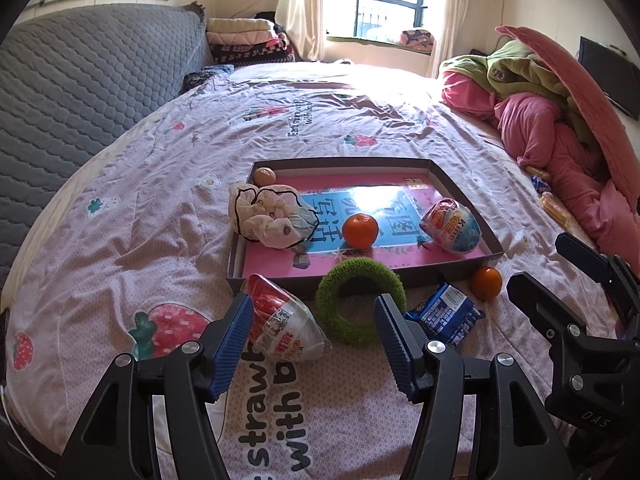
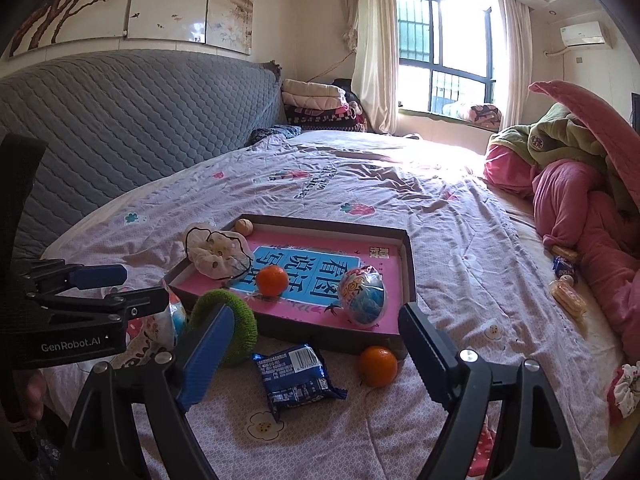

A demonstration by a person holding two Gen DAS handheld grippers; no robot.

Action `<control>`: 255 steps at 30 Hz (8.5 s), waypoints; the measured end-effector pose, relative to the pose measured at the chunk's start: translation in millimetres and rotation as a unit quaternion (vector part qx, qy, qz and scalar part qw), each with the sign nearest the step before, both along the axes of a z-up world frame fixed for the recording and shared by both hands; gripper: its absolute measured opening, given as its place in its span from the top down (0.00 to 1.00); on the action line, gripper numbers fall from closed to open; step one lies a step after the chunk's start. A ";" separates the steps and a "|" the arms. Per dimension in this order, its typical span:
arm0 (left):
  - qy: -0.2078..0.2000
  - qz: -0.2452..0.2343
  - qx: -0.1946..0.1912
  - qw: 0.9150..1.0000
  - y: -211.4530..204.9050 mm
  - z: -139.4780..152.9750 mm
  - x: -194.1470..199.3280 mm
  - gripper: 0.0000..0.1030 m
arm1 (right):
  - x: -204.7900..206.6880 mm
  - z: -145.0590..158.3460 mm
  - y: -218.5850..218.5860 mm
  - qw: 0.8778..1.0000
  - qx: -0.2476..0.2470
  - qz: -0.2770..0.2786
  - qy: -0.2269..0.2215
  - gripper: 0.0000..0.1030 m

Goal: Organize objects
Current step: 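Withdraw both tools from the tray toward the red Kinder egg and snack packet, then grasp the red Kinder egg with left tool while right tool grasps the blue snack packet, then lift and carry the red Kinder egg and blue snack packet toward the tray, then lower the red Kinder egg and blue snack packet into the tray with both tools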

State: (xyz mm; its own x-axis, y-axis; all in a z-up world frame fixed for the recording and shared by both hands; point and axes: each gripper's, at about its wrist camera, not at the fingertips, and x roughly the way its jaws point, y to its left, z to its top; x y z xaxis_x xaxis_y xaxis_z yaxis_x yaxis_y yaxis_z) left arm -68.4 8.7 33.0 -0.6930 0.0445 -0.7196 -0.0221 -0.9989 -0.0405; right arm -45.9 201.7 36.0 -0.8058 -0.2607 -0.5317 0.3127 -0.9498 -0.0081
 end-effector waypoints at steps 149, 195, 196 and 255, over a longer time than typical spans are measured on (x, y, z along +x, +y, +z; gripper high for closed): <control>0.063 0.033 0.020 0.997 -15.8 -2.2 -6.6 0.45 | -21.0 -21.1 -32.8 0.999 0.028 0.027 -0.021 0.48; 0.070 0.036 -0.007 0.997 -21.6 7.8 -98.4 0.45 | -87.2 4.6 -38.7 1.000 0.015 0.027 -0.001 0.48; 0.067 0.037 -0.007 0.997 -22.2 5.3 -100.7 0.45 | -88.8 3.1 -38.2 1.000 0.015 0.026 -0.002 0.48; -0.029 0.005 -0.014 0.999 -11.0 -83.3 -133.6 0.45 | -140.6 -84.9 -44.4 0.991 0.038 0.009 -0.128 0.47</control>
